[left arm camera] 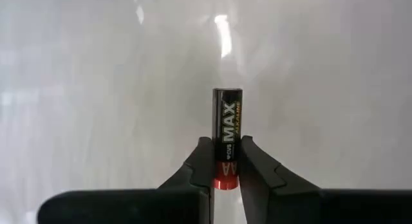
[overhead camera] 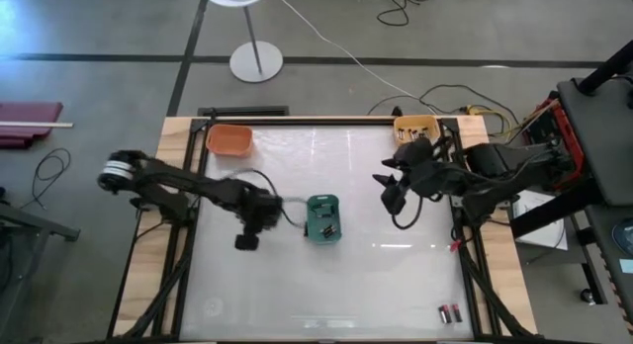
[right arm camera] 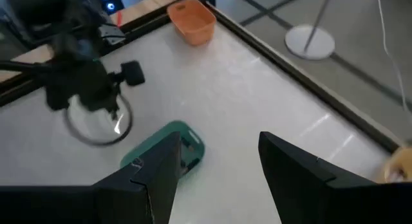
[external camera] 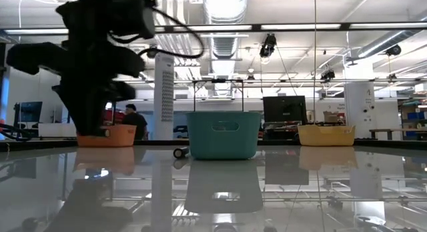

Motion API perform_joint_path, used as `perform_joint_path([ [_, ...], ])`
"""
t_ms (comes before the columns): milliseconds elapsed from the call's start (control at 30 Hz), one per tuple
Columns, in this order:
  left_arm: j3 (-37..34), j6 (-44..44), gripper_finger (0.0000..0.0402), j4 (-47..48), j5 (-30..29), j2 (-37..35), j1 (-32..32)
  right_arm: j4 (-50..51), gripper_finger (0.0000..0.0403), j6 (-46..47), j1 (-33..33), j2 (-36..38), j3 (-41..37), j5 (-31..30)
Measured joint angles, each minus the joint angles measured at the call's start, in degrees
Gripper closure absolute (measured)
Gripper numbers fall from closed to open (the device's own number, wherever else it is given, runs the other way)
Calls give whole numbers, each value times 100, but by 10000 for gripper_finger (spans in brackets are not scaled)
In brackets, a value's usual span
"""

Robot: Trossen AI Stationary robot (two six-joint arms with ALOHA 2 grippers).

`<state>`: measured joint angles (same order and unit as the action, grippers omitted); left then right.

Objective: Sort batteries
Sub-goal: Put the red battery into the orange bin

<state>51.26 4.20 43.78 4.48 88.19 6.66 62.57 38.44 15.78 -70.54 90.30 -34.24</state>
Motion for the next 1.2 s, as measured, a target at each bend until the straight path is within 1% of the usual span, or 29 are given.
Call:
perform_joint_path([
  [100, -504, -479, 379, 97, -75, -755, -402, -347, 202, -584, -218, -109, -3, 42],
  [167, -769, -870, 379, 118, -252, -1162, -683, -458, 202, -965, -377, -164, -2, 62],
  [267, -894, -1260, 379, 280, -515, -1588, -1220, -800, 202, -1565, -690, -252, -2, 359],
  [333, -816, -1398, 379, 505, -686, -1733, -1736, -1128, 202, -1989, -939, -331, -2, 818],
  [467, -411, -1413, 379, 1080, -1118, -1758, -3046, -1766, 202, -2760, -1450, -486, -2, 1633],
  [533, -140, -1429, 379, 1180, -1419, -1760, -3682, -1896, 202, -2977, -1655, -542, 2, 1825],
  [633, 304, -1567, 379, 1131, -1527, -1718, -4561, -1872, 202, -3270, -1888, -617, 2, 1870],
  [733, 681, -1757, 379, 1055, -1674, -1442, -5371, -1785, 202, -3636, -2099, -652, 2, 1955],
  [833, 1031, -1793, 379, 1003, -1763, -914, -5901, -1719, 202, -3924, -2297, -649, 2, 1973],
  [900, 1258, -1824, 379, 997, -1743, -504, -6040, -1655, 202, -4099, -2414, -626, 2, 1972],
  [1067, 1767, -1869, 379, 1102, -1694, 508, -6063, -1192, 202, -4445, -2778, -404, 2, 1974],
  [1200, 1890, -1902, 379, 1319, -1716, 1169, -6197, -771, 202, -4508, -3072, -147, 2, 1971],
])
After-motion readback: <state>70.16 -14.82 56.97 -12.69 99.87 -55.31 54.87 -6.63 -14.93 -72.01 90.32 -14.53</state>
